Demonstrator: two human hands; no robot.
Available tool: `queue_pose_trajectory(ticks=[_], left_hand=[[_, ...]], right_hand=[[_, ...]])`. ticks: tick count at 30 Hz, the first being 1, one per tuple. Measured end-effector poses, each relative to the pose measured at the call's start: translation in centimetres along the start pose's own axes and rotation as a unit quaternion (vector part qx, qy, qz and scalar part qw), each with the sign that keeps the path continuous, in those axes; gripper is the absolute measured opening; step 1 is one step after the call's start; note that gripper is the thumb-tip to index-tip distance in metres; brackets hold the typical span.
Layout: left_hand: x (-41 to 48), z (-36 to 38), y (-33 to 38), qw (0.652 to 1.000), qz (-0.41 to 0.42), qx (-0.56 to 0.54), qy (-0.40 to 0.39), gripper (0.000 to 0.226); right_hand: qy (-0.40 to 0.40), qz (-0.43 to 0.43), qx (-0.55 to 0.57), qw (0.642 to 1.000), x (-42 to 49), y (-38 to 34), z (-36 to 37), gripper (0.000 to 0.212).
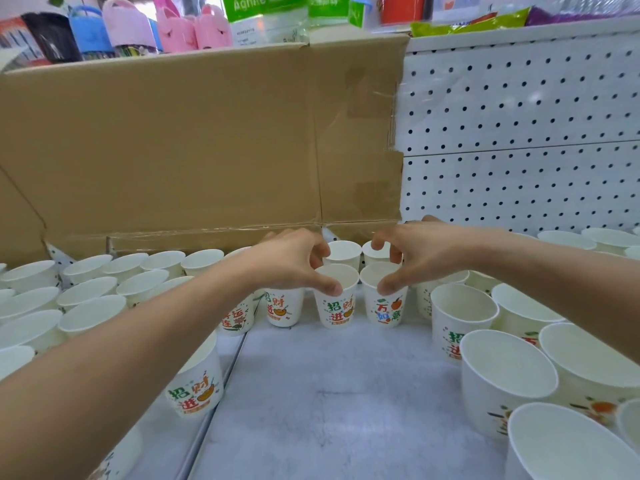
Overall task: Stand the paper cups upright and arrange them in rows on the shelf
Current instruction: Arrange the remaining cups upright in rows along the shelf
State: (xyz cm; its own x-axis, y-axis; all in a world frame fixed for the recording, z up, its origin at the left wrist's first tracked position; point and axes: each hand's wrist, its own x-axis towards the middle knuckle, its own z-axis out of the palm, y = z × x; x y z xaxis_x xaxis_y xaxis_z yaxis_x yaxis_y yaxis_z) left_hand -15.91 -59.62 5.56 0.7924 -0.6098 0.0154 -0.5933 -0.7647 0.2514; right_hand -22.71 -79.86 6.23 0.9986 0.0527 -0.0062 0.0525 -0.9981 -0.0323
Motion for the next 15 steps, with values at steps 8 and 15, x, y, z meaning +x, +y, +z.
queue_pose_trajectory(ticks=[8, 15], left_hand=[[0.0, -0.3, -0.3, 0.999, 0.007, -0.023, 0.023, 0.066], [-3.4, -4.2, -4.9, 0.999, -0.049, 0.000, 0.022, 0.055]], right_hand=[[0.028, 0.002, 0.000, 1.000, 0.2, 0.6, 0.3, 0.068], [0.101, -0.129, 0.050, 0.985, 0.4, -3.7, -0.9, 0.045]])
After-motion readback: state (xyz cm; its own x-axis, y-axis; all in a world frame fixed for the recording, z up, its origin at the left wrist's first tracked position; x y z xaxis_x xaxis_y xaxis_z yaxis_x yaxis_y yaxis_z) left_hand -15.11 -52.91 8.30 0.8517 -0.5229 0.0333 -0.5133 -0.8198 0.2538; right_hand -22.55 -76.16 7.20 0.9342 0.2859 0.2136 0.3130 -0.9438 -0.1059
